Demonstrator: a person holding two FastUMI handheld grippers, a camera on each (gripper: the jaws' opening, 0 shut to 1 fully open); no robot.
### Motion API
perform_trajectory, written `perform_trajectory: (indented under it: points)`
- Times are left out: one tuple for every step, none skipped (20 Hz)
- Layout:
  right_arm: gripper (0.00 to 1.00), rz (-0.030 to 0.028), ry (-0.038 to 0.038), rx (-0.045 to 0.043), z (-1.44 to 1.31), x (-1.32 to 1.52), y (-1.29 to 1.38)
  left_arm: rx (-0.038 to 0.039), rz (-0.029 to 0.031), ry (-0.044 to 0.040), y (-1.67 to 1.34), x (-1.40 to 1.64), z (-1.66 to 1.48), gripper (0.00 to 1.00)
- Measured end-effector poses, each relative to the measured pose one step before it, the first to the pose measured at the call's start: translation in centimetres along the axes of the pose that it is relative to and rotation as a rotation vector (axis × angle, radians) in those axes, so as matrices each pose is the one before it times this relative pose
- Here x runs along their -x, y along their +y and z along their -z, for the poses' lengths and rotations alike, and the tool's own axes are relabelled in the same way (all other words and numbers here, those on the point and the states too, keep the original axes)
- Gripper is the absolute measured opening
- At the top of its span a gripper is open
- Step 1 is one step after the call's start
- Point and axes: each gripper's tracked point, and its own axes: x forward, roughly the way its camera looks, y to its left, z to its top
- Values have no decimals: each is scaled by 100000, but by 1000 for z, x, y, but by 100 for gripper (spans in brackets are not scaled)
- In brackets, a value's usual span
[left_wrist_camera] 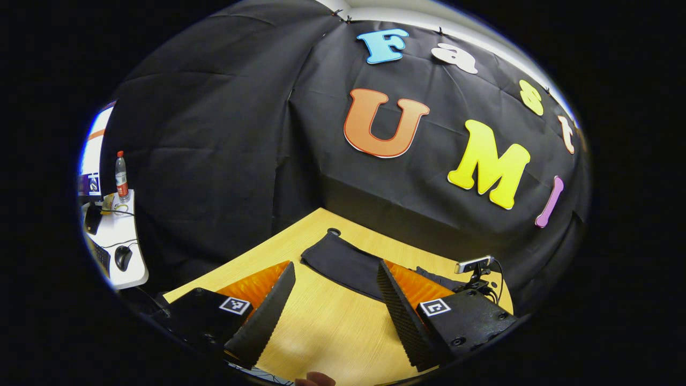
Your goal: Grasp the waist and the cuffs of the jeans and fold them to make the two legs overlap; first hold the waist and fold one-third of the jeans toward the cuffs, then hold the cuffs and fold the remaining one-third in the same direction to finish folding.
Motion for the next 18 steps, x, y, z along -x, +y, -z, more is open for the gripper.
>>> perform_trajectory:
  points:
    - [99, -384, -1030, -1036, -350, 187, 87, 11, -94, 199, 16, -175, 75, 99]
    - [99, 527, -1486, -400, -625, 351, -159, 138, -125, 382, 96, -207, 143, 99]
    - [99, 862, -1964, -245, -825, 299, -341, 926, 63, 816, 58, -333, 240, 99]
    - [99, 678, -2484, -464, -1022, 347, -284, 1068, 123, 1046, 172, -546, 442, 99]
    - [99, 504, -2516, -653, -1218, 289, -249, 1436, 243, 978, 193, -694, 483, 99]
    - [98, 585, -2947, -697, -1302, 558, -356, 1753, 217, 1275, 84, -773, 451, 99]
    - [98, 421, -2780, -565, -1460, 400, -349, 2302, 881, 1738, -16, -913, 505, 99]
    - [98, 652, -3336, -700, -1608, 461, -591, 2960, 835, 2095, 81, -1210, 688, 99]
    - [98, 736, -3850, -765, -1857, 638, -566, 3868, 1043, 3021, 140, -1390, 866, 99]
    - [98, 1150, -4336, -668, -1684, 529, -240, 5345, 1751, 3439, 37, -1456, 790, 99]
    - [99, 971, -3642, -494, -1927, 621, -725, 5812, 2359, 4322, -25, -1647, 1014, 99]
    - [99, 1150, -3214, -417, -1711, 701, -857, 5723, 203, 3760, 359, -1469, 791, 99]
    - [98, 1023, -2703, 43, -1567, 798, -1027, 5454, -49, 3485, 660, -1331, 788, 99]
    - [98, 1528, -2987, 9, -1554, 785, -1159, 5835, -113, 2474, 598, -1615, 253, 99]
    - [98, 1688, -2612, 126, -1447, 858, -1189, 6989, 496, 1656, 233, -1300, -97, 99]
    - [98, 1731, -2151, -23, -1257, 734, -1267, 6571, 1126, 1156, 289, -1467, -214, 99]
    - [99, 2516, -1947, -133, -1081, 831, -1325, 3008, 828, 384, -87, -1052, -404, 99]
    - [98, 2446, -1427, -28, -820, 742, -1366, -801, -496, 76, 708, -1378, -204, 99]
